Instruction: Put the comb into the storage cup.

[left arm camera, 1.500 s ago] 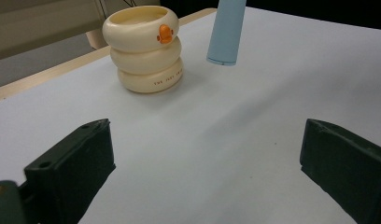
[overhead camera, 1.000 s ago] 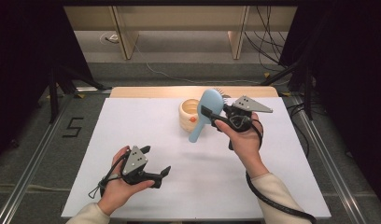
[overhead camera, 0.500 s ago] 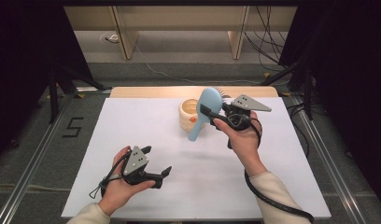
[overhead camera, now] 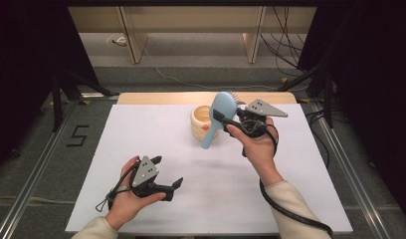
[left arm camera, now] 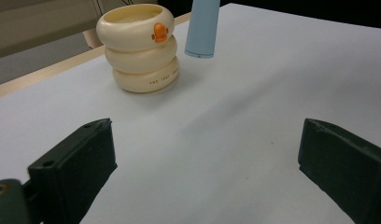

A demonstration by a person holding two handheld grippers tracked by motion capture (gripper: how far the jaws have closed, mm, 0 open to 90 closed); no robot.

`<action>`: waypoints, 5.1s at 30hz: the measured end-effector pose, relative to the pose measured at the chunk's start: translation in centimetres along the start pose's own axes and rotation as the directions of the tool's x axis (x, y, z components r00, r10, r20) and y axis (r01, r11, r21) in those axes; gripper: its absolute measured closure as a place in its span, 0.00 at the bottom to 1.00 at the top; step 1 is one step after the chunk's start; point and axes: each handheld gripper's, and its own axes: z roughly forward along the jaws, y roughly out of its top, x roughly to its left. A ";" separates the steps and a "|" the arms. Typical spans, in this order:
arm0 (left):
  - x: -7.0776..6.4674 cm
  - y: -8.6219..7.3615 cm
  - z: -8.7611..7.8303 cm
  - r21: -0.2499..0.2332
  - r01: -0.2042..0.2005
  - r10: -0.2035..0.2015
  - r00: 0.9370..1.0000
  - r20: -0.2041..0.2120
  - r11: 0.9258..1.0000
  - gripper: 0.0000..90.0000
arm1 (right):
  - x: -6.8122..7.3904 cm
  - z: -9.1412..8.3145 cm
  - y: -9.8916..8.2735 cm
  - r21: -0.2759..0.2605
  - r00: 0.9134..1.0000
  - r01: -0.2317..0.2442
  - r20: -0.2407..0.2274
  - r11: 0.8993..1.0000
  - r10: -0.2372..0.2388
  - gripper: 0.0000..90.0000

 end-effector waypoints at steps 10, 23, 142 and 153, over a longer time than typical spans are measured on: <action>0.0 0.0 0.0 -0.001 -0.001 0.001 1.000 -0.001 1.000 0.04 | -0.1 0.1 0.4 -0.002 1.000 0.006 0.006 1.000 -0.006 0.56; 0.1 0.0 0.0 -0.004 0.006 -0.006 1.000 -0.009 1.000 0.04 | -0.3 0.4 0.7 0.000 1.000 0.013 0.015 1.000 -0.013 0.56; 0.0 -0.1 0.2 0.000 0.018 -0.018 1.000 -0.005 1.000 0.05 | -2.7 3.2 4.7 -0.033 0.994 -0.001 0.109 0.999 0.005 0.56; 0.0 -0.1 0.3 0.001 0.016 -0.016 1.000 -0.003 1.000 0.05 | -2.9 3.4 5.0 -0.040 0.992 0.000 0.123 0.999 0.005 0.56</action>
